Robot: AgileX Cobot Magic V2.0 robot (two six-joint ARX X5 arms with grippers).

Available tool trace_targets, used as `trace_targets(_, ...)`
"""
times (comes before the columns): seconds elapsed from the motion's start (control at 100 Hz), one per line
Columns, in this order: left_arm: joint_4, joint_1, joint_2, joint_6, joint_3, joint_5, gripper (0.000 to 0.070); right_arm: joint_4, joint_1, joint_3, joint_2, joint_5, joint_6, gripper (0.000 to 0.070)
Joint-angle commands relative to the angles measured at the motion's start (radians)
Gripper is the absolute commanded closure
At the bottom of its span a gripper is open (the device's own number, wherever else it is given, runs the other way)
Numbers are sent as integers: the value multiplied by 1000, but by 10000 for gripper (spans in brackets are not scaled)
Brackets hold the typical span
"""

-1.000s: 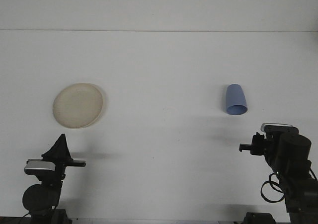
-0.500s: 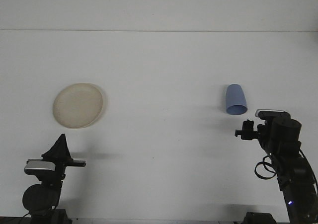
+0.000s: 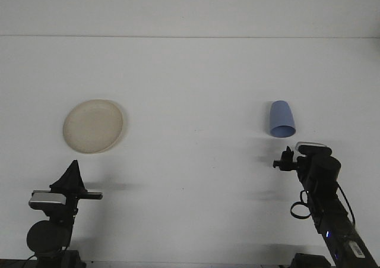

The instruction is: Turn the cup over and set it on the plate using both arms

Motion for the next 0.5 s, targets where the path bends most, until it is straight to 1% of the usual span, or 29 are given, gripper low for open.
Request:
trace_targets(0.0,11,-1,-2,-2,-20,-2,687,81,-13,5,37,0,19,289)
trace_targets(0.08,11,-1,-2,-2,-20,-2,687,163,-26,5,88,-10,12,289)
trace_targets(0.26,11,-1,-2,-2,-20,-2,687,336,-50,10,225,-79,11,289)
trace_targets(0.49,11,-1,-2,-2,-20,-2,687,457,-60,64,388,-109,-8,289)
